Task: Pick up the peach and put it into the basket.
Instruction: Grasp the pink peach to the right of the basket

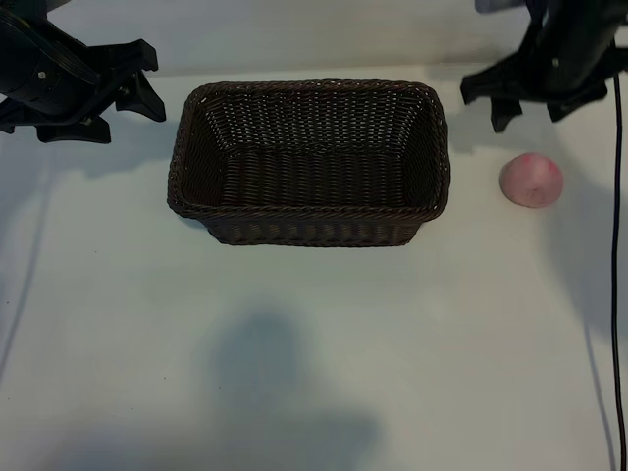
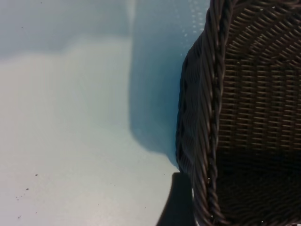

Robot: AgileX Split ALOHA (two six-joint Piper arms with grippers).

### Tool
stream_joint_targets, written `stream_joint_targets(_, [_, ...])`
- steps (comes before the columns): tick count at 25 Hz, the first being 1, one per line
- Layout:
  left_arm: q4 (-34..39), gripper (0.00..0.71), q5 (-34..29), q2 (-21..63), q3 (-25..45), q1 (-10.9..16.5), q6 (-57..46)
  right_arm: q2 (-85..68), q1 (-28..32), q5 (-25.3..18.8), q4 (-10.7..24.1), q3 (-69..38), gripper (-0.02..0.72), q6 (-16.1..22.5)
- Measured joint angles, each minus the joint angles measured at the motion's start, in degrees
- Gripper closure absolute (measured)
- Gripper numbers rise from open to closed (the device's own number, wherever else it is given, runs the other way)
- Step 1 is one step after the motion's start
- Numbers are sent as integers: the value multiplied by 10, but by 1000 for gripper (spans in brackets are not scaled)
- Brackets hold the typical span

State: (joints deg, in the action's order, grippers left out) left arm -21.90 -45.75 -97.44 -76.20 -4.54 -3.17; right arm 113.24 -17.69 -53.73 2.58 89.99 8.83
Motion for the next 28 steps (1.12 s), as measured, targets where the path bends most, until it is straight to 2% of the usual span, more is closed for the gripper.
stream_joint_targets(3, [0,115,0,0,0,0,0,13,30,43,2,-42,114,11])
stream_joint_targets(6, [0,115,0,0,0,0,0,25,60,58,-6,-65,114,6])
stream_joint_targets(13, [0,115,3,0,0,0,0,38,72,109,-75,-90,120,-46])
stream_joint_targets(17, [0,117,6,0,0,0,0,55,72,130,-95,-91,146,-60])
stream_joint_targets(20, [0,117,9,0,0,0,0,61,72,133,-96,-91,285,-63])
stream_joint_targets(23, [0,117,9,0,0,0,0,61,72,134,-97,-91,538,-64])
stream_joint_targets(24, [1,117,9,0,0,0,0,61,72,134,-97,-91,588,-64])
stream_joint_targets(25, [1,117,9,0,0,0,0,61,72,131,-97,-90,623,-64])
stream_joint_targets(28, [1,117,9,0,0,0,0,59,72,99,-96,-75,658,-66])
